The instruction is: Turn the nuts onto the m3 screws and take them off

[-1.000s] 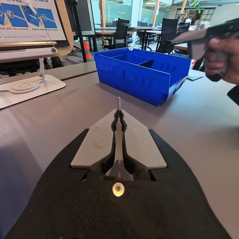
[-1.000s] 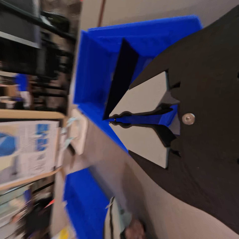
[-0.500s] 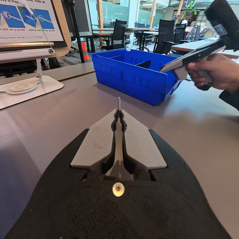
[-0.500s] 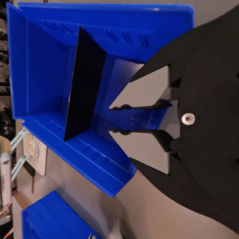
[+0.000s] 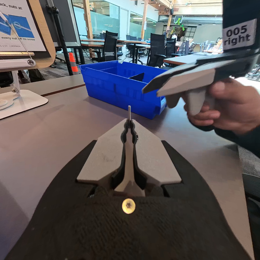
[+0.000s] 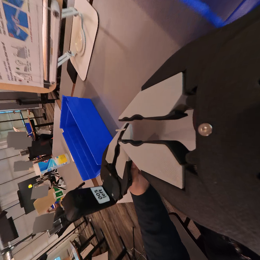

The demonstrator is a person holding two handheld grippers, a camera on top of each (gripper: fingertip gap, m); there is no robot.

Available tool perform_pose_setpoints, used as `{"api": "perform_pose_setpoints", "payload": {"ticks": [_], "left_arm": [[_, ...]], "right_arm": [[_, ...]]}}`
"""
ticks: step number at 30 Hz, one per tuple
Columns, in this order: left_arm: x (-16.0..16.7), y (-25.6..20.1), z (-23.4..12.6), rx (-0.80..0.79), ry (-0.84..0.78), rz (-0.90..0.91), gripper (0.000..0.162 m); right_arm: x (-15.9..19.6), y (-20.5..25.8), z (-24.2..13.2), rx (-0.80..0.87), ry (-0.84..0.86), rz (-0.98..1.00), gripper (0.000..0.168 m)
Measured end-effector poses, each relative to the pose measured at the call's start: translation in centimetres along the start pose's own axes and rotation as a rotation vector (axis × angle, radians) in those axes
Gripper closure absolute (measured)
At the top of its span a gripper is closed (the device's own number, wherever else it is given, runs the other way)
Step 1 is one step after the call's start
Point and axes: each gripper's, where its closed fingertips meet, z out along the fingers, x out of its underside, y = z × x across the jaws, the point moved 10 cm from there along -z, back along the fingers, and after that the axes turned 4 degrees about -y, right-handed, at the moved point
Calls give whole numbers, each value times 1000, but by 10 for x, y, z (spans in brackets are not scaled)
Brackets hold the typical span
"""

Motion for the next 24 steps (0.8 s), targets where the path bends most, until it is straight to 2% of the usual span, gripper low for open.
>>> {"api": "perform_pose_setpoints", "payload": {"ticks": [4, 6, 13, 15, 18, 24], "left_arm": [[-1, -1, -1, 2, -7, 4, 162], [0, 0, 0, -1, 5, -3, 162], [2, -1, 2, -23, 22, 2, 160], [2, 0, 1, -41, 13, -2, 152], [1, 4, 0, -63, 5, -31, 141], [2, 5, 0, -65, 7, -49, 142]], "right_arm": [[13, 2, 32, -3, 60, -9, 146], [14, 2, 36, -5, 39, -13, 166], [16, -8, 33, 4, 31, 31, 168], [15, -14, 30, 42, 16, 53, 168], [2, -24, 16, 104, -41, 52, 168], [-58, -65, -26, 333, -193, 5, 168]]}}
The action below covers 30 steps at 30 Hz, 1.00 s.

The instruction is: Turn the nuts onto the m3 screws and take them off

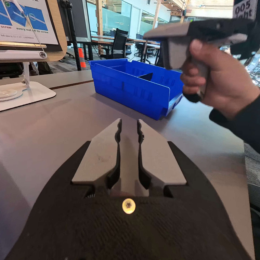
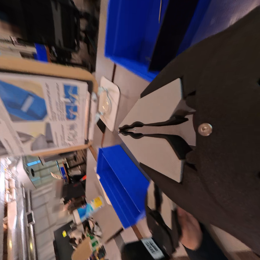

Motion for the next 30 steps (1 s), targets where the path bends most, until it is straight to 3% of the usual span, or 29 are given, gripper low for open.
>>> {"api": "perform_pose_setpoints", "payload": {"ticks": [5, 10, 13, 15, 21, 23, 30], "left_arm": [[0, 0, 0, -2, 1, -2, 143], [0, -1, 1, -2, 9, 5, 143], [0, 0, 0, -7, 8, 6, 143], [0, 1, 0, -7, 7, -1, 144], [1, -1, 2, -8, 26, 16, 143], [1, -2, 2, -11, 29, 26, 144], [1, 1, 0, -24, 20, 15, 144]], "right_arm": [[-46, -66, 3, 233, -15, -81, 168], [-49, -129, 25, 371, 110, -118, 168], [-34, -153, 35, 444, 227, -120, 142], [-32, -154, 35, 472, 241, -166, 138], [-52, -94, 25, 407, 115, -266, 135], [-55, -66, 22, 457, 48, -329, 122], [-15, 29, 43, 337, 20, -331, 114]]}}
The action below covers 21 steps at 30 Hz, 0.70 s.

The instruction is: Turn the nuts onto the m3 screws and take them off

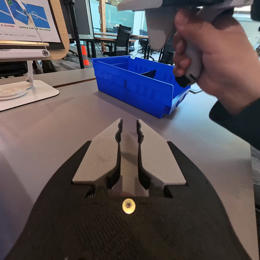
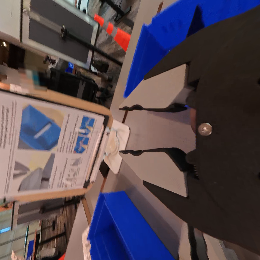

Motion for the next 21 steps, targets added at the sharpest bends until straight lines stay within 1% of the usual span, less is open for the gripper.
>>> {"api": "perform_pose_setpoints", "payload": {"ticks": [2, 4, 7, 9, 11, 15, 17, 19, 21], "left_arm": [[0, 0, 0, 1, 1, 5, 144], [0, -1, 0, 0, 5, 13, 144], [0, -2, 1, 0, 9, 23, 144], [1, -2, 2, 4, 15, 24, 144], [1, -3, 3, 3, 24, 30, 143], [1, -5, 3, -5, 29, 53, 143], [1, -3, 1, -26, 26, 36, 143], [-2, -2, -6, -43, 33, -3, 143], [-14, 1, -20, -57, 17, -31, 143]], "right_arm": [[13, 27, 3, -79, 13, 9, 109], [31, 46, 9, -124, 32, 26, 110], [71, 59, 24, -183, 100, 54, 110], [94, 61, 30, -209, 176, 83, 112], [101, 62, 33, -284, 248, 127, 110], [110, 59, 36, -258, 290, 97, 112], [112, 61, 36, -259, 292, 95, 112], [114, 65, 35, -273, 302, 97, 112], [116, 67, 36, -286, 315, 98, 112]]}}
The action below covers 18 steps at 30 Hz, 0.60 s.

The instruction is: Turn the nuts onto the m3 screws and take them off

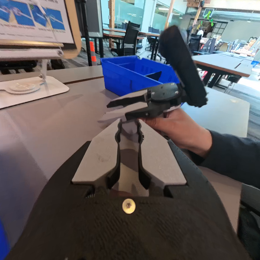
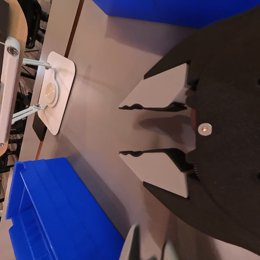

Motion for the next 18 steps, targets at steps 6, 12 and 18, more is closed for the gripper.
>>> {"api": "perform_pose_setpoints", "payload": {"ticks": [6, 12, 18], "left_arm": [[-80, 55, -62, -191, -16, 25, 142], [-101, 164, -73, -434, 253, -84, 137], [-56, 223, -40, -593, 453, -216, 136]], "right_arm": [[1, -1, 2, -10, 16, 19, 112], [1, 2, 4, -40, 24, 32, 112], [2, 5, 4, -43, 30, 13, 112]]}}
